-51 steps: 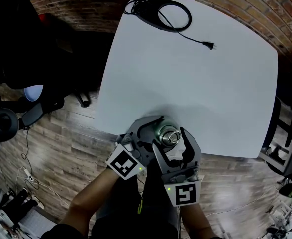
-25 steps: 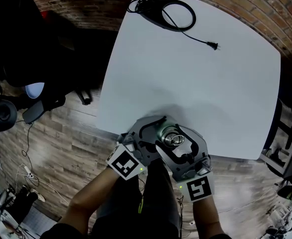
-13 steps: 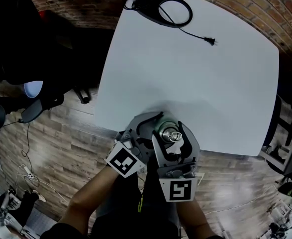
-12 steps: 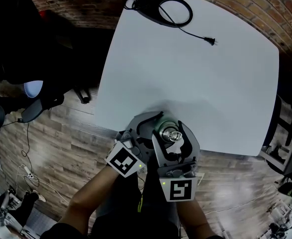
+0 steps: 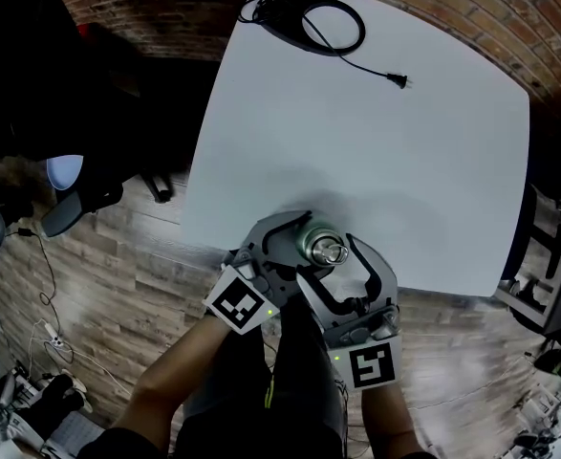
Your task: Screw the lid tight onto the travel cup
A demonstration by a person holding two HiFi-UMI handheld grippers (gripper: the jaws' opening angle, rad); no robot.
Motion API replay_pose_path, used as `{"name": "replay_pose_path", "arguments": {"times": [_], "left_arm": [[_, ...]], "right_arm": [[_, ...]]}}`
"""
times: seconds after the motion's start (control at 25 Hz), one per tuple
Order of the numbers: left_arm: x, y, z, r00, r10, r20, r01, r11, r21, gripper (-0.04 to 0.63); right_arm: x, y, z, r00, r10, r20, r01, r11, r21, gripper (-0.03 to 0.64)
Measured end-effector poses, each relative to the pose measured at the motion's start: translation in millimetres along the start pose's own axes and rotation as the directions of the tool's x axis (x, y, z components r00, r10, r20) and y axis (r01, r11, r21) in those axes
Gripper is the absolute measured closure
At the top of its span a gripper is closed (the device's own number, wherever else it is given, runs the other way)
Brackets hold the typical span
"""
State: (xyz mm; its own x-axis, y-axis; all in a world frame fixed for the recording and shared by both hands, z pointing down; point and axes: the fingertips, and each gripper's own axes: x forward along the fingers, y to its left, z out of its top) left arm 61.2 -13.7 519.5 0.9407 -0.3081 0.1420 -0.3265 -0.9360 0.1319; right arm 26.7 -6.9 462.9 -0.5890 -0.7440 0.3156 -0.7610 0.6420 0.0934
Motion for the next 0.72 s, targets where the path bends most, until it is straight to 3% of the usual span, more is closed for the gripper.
{"name": "replay_pose_path", "arguments": {"times": [0.16, 0.44, 0.72], "left_arm": [[0, 1, 0, 1.0, 0.004, 0.004, -0.004, 1.0, -0.011, 0.25], [1, 1, 0, 1.0, -0.006, -0.003, 0.006, 1.0, -0.009, 0.25], [1, 0, 1, 1.0, -0.013, -0.001, 0.013, 1.0, 0.003, 0.25]], "right_arm": [[-17, -2, 1, 0.979, 0.198, -0.038, -0.2, 0.977, -0.071, 0.325], [-7, -2, 14, 0.904, 0.427, -0.003, -0.426, 0.902, -0.076, 0.325], [13, 4, 6, 0.892, 0.453, -0.016, -0.453, 0.891, -0.04, 0.327]]}}
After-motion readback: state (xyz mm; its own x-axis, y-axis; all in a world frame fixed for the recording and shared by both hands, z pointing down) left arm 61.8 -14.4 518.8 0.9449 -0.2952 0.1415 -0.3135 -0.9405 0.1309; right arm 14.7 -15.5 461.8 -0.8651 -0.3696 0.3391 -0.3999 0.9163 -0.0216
